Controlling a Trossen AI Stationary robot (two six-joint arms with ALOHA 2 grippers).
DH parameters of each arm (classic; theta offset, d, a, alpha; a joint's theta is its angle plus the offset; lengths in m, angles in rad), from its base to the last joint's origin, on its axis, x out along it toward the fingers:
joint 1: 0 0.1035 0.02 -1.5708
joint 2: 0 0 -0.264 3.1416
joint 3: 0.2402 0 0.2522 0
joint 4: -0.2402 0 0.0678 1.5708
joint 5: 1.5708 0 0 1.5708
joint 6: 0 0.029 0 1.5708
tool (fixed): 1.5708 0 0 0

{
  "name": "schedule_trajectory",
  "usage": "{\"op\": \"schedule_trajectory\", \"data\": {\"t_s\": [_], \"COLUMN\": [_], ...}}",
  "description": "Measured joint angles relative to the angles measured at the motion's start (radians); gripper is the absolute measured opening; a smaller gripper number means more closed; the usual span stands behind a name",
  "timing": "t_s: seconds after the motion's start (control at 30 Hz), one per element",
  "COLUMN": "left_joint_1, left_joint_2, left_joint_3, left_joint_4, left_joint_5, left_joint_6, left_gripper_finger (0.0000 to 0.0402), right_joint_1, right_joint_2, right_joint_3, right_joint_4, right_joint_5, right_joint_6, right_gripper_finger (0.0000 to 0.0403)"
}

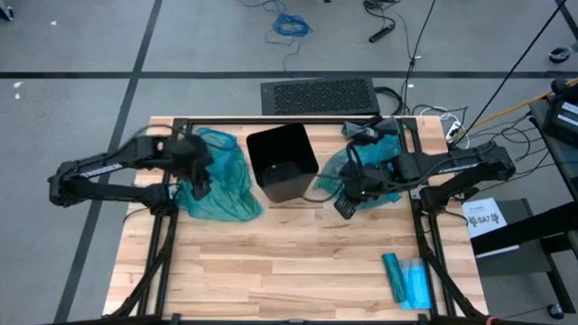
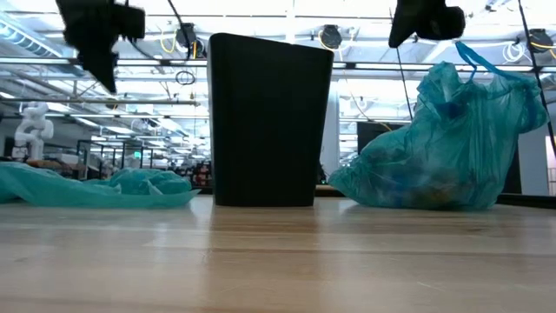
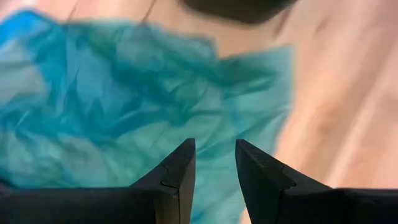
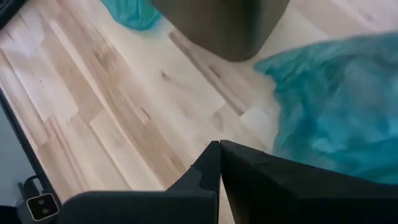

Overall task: Place trash/remove bag and relplace
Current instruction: Insert the new trash bag into the trash bin

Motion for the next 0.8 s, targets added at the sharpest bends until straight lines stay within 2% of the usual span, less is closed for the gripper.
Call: {"op": "schedule_trajectory", "data": {"t_s": [0.1, 0.2, 0.3, 0.43, 0.53, 0.73, 0.8], "left_joint_1": [-0.009, 0.006, 0.04, 0.105, 0.177, 0.344, 0.383], "left_joint_2": [0.023, 0.055, 0.077, 0.141, 0.209, 0.324, 0.348], "left_joint_3": [-0.076, -0.127, -0.151, -0.152, -0.152, -0.152, -0.141], "left_joint_4": [0.003, 0.069, 0.19, 0.358, 0.405, 0.403, 0.407], "left_joint_5": [-0.113, -0.221, -0.238, -0.219, -0.201, -0.012, 0.019], "left_joint_6": [-0.088, -0.298, -0.46, -0.469, -0.468, -0.348, -0.321], "left_gripper_finger": [0.0113, 0.0113, 0.0113, 0.0113, 0.0113, 0.0125, 0.0133], "right_joint_1": [0.025, 0.043, 0.048, 0.047, 0.047, 0.047, 0.047], "right_joint_2": [0.0, 0.0, 0.0, 0.0, 0.0, 0.0, 0.0], "right_joint_3": [-0.022, -0.037, -0.039, -0.039, -0.039, -0.039, -0.039], "right_joint_4": [0.027, 0.059, 0.09, 0.12, 0.131, 0.142, 0.143], "right_joint_5": [0.002, 0.002, 0.004, 0.007, 0.008, 0.007, 0.007], "right_joint_6": [0.04, 0.062, 0.064, 0.058, 0.046, 0.034, 0.031], "right_gripper_finger": [0.0001, 0.0001, 0.0, 0.0, 0.0, 0.0, 0.0]}}
